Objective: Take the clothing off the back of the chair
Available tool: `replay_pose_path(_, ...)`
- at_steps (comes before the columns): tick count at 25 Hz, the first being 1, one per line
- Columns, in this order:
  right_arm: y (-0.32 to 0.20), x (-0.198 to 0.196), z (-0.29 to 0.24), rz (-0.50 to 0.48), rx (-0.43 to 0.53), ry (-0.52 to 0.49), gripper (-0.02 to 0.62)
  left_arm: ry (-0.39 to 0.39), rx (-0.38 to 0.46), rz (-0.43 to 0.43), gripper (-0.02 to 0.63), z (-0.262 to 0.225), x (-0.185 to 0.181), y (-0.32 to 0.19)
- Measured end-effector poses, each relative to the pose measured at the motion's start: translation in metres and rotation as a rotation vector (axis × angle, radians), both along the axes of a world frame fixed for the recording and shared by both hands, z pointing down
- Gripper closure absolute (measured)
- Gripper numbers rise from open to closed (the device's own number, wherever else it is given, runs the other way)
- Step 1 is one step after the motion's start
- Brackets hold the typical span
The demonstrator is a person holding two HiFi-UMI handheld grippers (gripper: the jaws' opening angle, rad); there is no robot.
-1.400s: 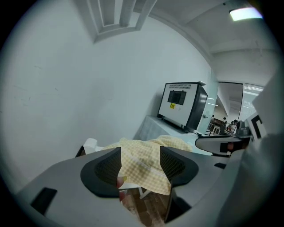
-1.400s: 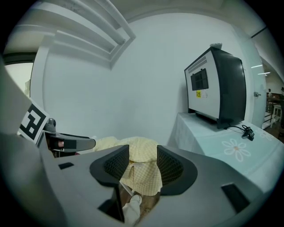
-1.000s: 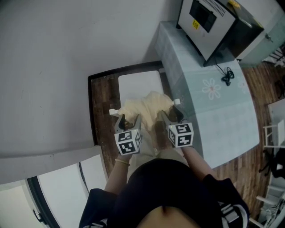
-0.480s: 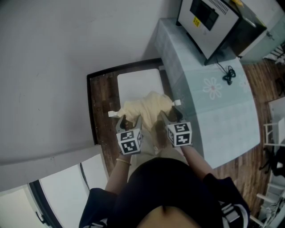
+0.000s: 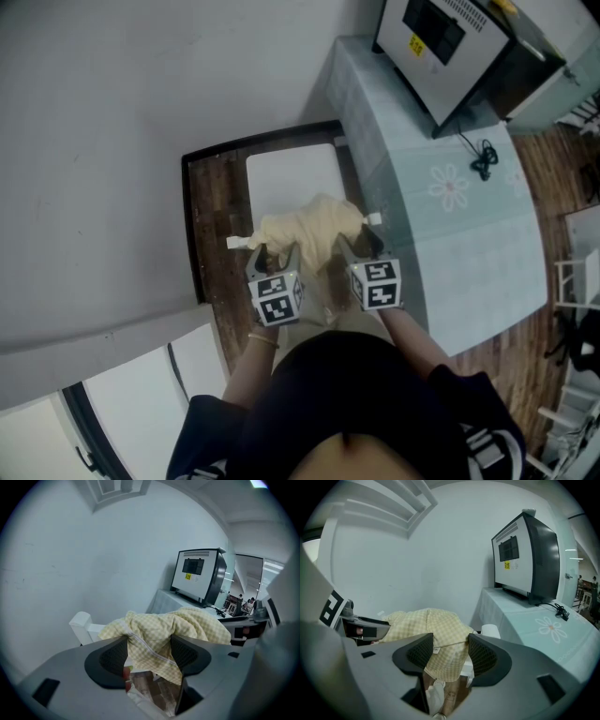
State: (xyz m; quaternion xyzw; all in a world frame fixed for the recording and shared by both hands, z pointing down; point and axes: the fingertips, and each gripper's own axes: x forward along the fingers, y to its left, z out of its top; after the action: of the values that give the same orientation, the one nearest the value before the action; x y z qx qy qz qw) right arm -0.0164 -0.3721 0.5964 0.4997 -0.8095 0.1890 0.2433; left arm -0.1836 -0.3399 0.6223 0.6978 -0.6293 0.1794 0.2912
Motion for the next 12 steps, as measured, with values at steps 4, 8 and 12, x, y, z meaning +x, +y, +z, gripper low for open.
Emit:
replay_pose_path(4,-0.003,0.001,0.002,0.009,0.005,0.000,0.360,0.004,-0.003,-0.005,0.322,0.002,0.000,-0.001)
replay_pose_path(8,-0.003,0.001,0.000,0.015,0.003,-0.005,0.360,0.013,-0.016,0.005,0.356,0.002,0.005,-0.001)
replay_pose_path(12,-0.004,0.001,0.001,0.010,0.012,0.016,0.364,0.020,-0.018,0.014,0.411,0.001,0.012,-0.001)
